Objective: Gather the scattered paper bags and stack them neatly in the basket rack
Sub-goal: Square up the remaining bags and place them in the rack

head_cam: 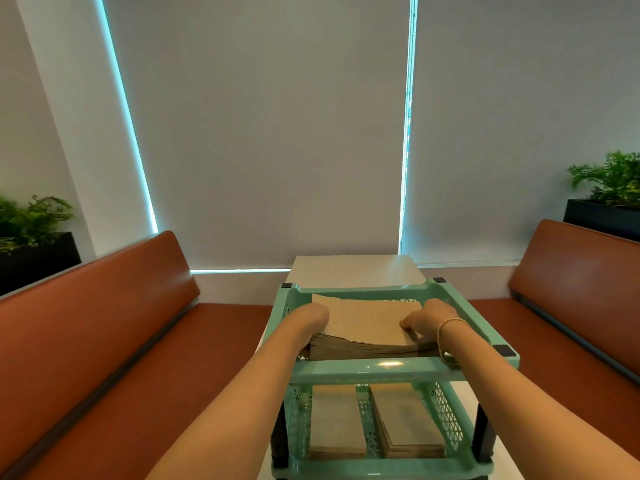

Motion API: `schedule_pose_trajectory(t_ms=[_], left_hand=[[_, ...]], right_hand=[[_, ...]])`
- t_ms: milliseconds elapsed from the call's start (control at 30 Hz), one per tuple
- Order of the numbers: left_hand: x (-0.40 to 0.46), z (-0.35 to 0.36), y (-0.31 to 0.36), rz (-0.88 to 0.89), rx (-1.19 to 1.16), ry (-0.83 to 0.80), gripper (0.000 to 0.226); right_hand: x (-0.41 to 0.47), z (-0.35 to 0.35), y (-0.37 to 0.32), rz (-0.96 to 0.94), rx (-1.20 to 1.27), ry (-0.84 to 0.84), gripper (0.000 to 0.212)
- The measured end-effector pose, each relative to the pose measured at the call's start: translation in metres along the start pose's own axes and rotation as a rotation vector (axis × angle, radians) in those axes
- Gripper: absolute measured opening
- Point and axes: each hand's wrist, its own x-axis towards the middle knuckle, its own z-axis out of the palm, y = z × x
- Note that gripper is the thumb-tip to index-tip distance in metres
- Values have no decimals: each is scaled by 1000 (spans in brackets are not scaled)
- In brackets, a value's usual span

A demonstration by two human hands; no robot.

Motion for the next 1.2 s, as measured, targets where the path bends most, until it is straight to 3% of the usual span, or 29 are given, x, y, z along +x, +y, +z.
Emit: schedule_pose_trajectory(t_ms=[67, 200, 300, 367, 467, 567, 633, 767, 967, 1100, 1200], left_hand=[[1, -1, 1, 16, 45, 58, 41], [-9, 2, 4, 53, 307, 118, 35], [0, 13, 1, 45, 166, 258, 48], [2, 18, 0, 41, 155, 307, 64], [2, 22, -2, 76, 178, 317, 58], [2, 22, -2, 67, 257, 306, 58], [-3, 20, -2, 68, 287, 296, 56], [-14, 10, 0, 150, 267, 375, 49], [-62, -4, 5, 261, 169, 501, 46], [-103, 1, 2, 415, 68, 595, 41], [-126, 13, -3, 490, -56, 562, 34]], right_hand=[[2, 2, 1, 3, -22, 4, 19], [4, 6, 2, 4, -22, 36, 27], [5, 12, -3, -25, -102, 48, 20], [8, 18, -5, -67, -193, 41, 36], [10, 22, -7, -153, -418, -48, 39], [12, 23, -7, -144, -455, -63, 39], [9, 21, -7, -141, -402, -32, 38], [-7, 8, -1, -138, -96, 188, 33], [-53, -22, 4, -200, 133, 389, 51], [-89, -29, 7, -272, 246, 527, 44], [-117, -19, 12, -359, 319, 554, 37]])
